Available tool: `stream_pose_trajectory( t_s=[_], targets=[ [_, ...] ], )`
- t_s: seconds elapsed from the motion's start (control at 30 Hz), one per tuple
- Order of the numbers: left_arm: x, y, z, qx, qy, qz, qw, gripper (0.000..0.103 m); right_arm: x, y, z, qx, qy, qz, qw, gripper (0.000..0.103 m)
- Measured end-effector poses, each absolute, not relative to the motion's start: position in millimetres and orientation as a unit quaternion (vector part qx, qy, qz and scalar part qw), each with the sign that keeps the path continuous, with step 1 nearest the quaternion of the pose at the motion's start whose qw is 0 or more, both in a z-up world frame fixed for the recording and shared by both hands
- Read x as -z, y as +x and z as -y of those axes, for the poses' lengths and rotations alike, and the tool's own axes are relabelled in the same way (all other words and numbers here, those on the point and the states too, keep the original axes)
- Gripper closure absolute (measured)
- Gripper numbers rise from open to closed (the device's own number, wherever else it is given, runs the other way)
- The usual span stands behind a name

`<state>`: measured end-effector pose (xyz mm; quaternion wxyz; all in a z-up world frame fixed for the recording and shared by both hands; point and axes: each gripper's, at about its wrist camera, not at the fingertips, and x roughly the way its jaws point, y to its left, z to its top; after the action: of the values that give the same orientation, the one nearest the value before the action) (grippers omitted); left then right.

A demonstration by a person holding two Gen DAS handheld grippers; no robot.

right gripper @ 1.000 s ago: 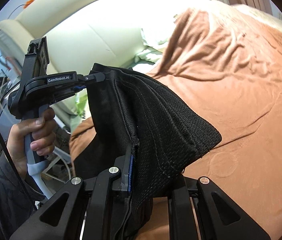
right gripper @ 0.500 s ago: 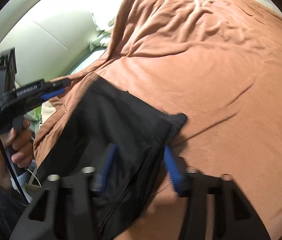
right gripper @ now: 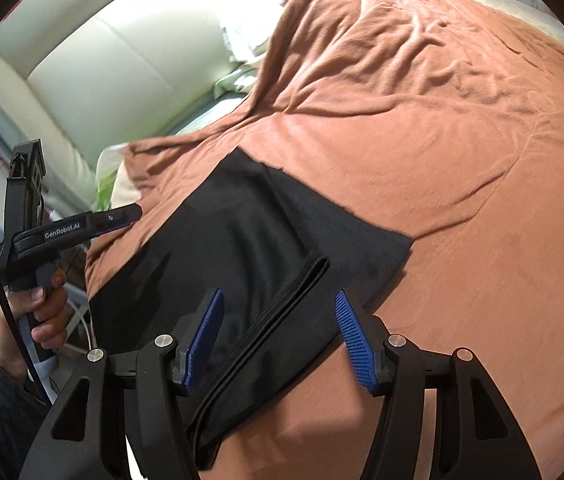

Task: Fold small clothes
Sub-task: 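Lower the folded shirt onto the bed and open both grippers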

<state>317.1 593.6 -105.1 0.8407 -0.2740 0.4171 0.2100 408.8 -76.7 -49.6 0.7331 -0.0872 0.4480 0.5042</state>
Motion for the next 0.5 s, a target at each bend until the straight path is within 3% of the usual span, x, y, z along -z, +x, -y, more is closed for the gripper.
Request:
stream_pose_trajectory(
  t_s=[0.5],
  targets=[
    [135,249,-531,-0.214,-0.289,-0.435,0.826,0.060,79,348,85,-0.553,-0.159,-0.434,0.693,0.047]
  ],
)
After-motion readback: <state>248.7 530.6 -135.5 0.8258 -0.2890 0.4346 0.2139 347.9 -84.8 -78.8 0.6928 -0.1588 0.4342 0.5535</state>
